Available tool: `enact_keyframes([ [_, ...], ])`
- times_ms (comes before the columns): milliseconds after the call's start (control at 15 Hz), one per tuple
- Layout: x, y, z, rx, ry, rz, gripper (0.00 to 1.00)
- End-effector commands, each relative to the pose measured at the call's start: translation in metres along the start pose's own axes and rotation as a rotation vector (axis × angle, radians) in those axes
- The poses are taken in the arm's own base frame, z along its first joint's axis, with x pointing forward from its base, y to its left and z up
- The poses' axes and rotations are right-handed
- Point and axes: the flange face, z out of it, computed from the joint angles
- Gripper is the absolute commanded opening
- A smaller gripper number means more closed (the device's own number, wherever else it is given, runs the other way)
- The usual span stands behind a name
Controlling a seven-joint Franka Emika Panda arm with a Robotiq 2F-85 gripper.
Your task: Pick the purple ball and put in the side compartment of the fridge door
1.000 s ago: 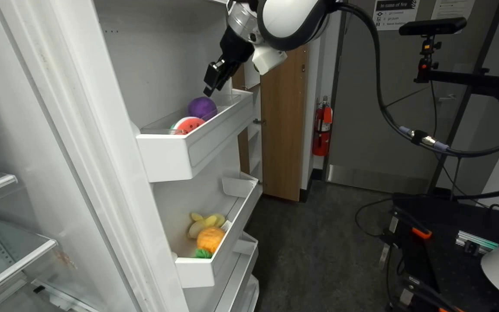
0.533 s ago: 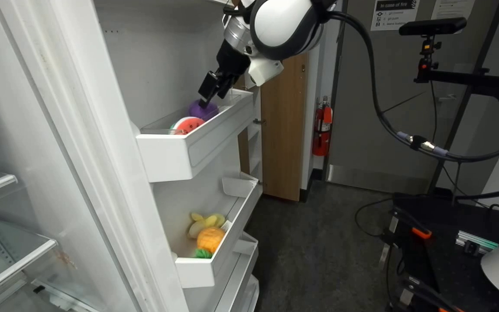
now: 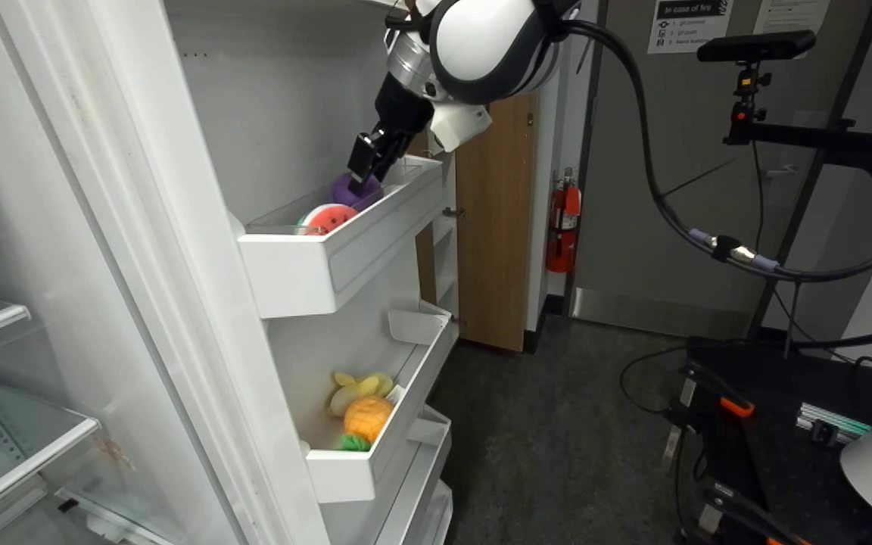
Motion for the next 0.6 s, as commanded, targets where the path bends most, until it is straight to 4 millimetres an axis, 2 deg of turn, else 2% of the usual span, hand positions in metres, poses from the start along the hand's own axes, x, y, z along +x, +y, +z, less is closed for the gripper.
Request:
enact_keyframes([
  [0, 0.0077, 0.0105, -0.0004, -0.023, -0.003, -0.014, 0.34],
  [267, 0.0098, 0.0099, -0.0026, -0.025, 0.003, -0.023, 0.05],
  [333, 0.0108, 0.0096, -0.0033, -0.026, 0.005, -0.026, 0.01],
  [533, 0.0121, 0.0077, -0.0069, -0.026, 0.009, -0.033, 0.00],
])
